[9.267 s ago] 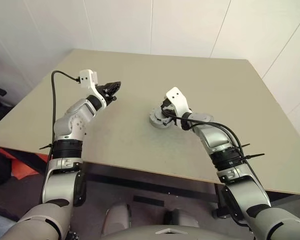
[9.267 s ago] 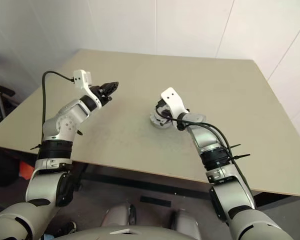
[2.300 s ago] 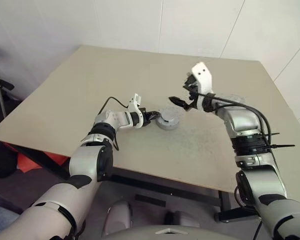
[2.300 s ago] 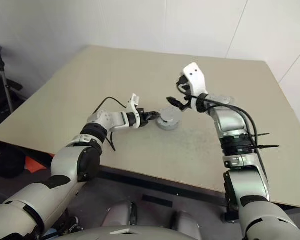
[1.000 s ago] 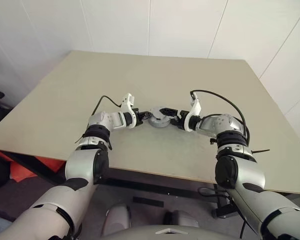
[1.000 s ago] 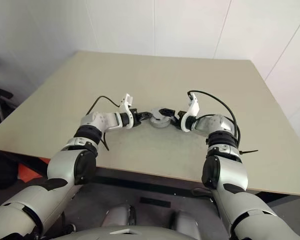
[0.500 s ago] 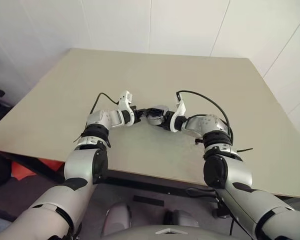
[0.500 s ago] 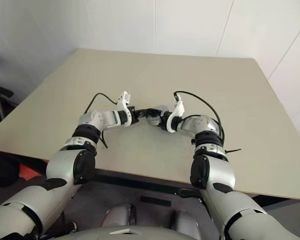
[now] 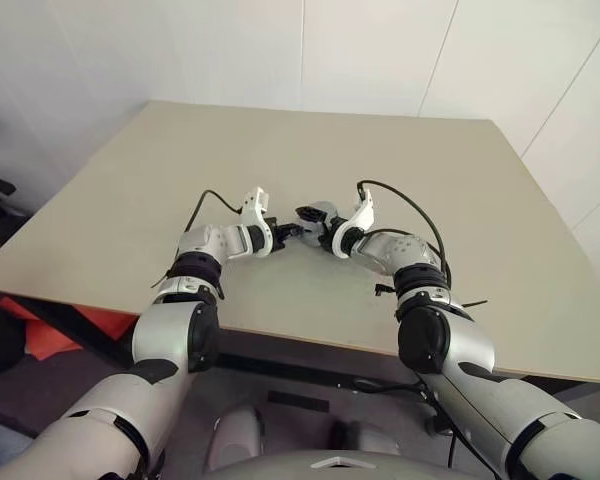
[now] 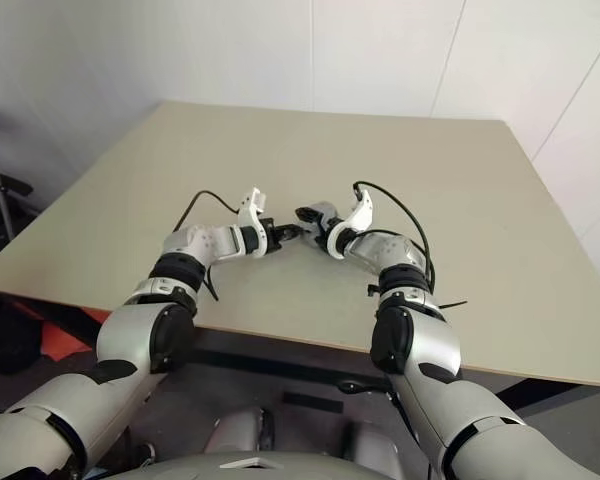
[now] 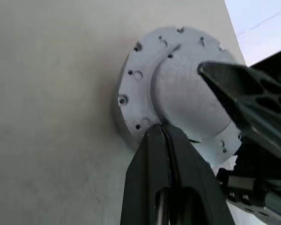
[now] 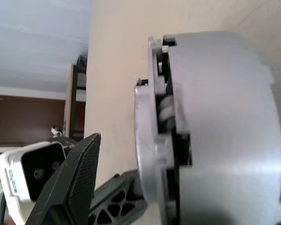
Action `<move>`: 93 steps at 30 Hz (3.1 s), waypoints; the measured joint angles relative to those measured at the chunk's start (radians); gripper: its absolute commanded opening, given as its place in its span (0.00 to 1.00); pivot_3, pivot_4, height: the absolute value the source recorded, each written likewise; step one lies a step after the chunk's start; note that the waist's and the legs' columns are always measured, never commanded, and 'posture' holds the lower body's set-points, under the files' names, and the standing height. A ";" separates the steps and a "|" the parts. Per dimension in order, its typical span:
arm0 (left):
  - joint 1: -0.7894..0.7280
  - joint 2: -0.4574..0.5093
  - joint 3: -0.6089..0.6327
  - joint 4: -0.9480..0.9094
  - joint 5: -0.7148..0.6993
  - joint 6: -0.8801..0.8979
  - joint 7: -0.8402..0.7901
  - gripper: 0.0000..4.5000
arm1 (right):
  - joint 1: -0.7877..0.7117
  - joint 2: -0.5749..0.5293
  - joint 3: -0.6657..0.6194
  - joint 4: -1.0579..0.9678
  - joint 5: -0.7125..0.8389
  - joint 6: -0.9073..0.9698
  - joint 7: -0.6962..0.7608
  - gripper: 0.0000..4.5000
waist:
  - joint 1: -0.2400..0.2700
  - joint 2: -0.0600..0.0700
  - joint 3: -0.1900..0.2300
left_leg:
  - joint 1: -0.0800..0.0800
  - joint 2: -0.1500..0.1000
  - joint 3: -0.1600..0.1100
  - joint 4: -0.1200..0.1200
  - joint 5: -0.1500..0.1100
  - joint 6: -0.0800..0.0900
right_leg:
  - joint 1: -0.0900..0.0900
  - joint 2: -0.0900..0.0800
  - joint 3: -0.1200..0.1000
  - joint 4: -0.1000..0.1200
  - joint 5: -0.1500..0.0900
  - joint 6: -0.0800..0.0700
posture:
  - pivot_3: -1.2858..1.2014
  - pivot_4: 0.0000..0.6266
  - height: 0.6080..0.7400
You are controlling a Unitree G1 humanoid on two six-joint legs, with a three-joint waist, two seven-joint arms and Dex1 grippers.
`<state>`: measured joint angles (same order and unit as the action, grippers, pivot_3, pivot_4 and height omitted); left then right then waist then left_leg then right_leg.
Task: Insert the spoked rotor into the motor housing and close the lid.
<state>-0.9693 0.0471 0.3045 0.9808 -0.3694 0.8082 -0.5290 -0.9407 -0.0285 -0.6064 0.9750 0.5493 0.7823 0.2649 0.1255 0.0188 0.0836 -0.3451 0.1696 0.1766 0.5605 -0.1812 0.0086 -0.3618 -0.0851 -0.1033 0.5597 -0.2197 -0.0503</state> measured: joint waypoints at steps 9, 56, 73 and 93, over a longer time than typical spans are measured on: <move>0.018 -0.033 -0.040 0.019 0.010 0.029 -0.009 0.00 | -0.015 -0.028 0.004 0.000 0.009 -0.077 -0.017 0.87 | 0.040 0.000 -0.002 | -0.024 -0.007 0.018 -0.027 0.008 -0.007 | -0.015 -0.020 0.021 0.050 -0.028 0.013 | 0.52 0.00 1.00; 0.117 0.022 0.045 -0.127 -0.163 0.041 0.002 0.00 | 0.067 -0.072 0.186 -0.221 0.027 0.100 0.041 0.52 | 0.027 0.004 -0.006 | -0.049 0.003 0.022 -0.015 0.042 0.017 | -0.027 -0.009 0.023 0.046 -0.016 0.006 | 0.52 0.00 1.00; 0.171 0.070 0.063 -0.188 -0.202 0.075 0.035 0.00 | 0.177 -0.195 0.482 -0.480 -0.154 0.112 0.024 0.99 | 0.037 0.002 -0.005 | -0.044 0.001 0.021 -0.013 0.045 0.012 | -0.021 -0.009 0.027 0.046 -0.014 0.016 | 0.52 0.00 1.00; 0.203 0.088 0.013 -0.293 -0.199 0.096 0.000 0.00 | 0.207 -0.329 0.582 -0.638 -0.298 -0.014 0.110 0.99 | 0.025 0.000 -0.005 | -0.048 0.003 0.021 -0.007 0.043 0.016 | -0.024 -0.007 0.027 0.048 -0.010 0.011 | 0.52 0.00 1.00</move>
<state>-0.7659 0.1353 0.3176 0.6879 -0.5686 0.9045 -0.5287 -0.7335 -0.3573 -0.0244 0.3374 0.2515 0.7686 0.3745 0.1501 0.0189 0.0782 -0.3933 0.1728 0.1976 0.5539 -0.1387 0.0244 -0.3860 -0.0922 -0.0765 0.6073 -0.2300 -0.0394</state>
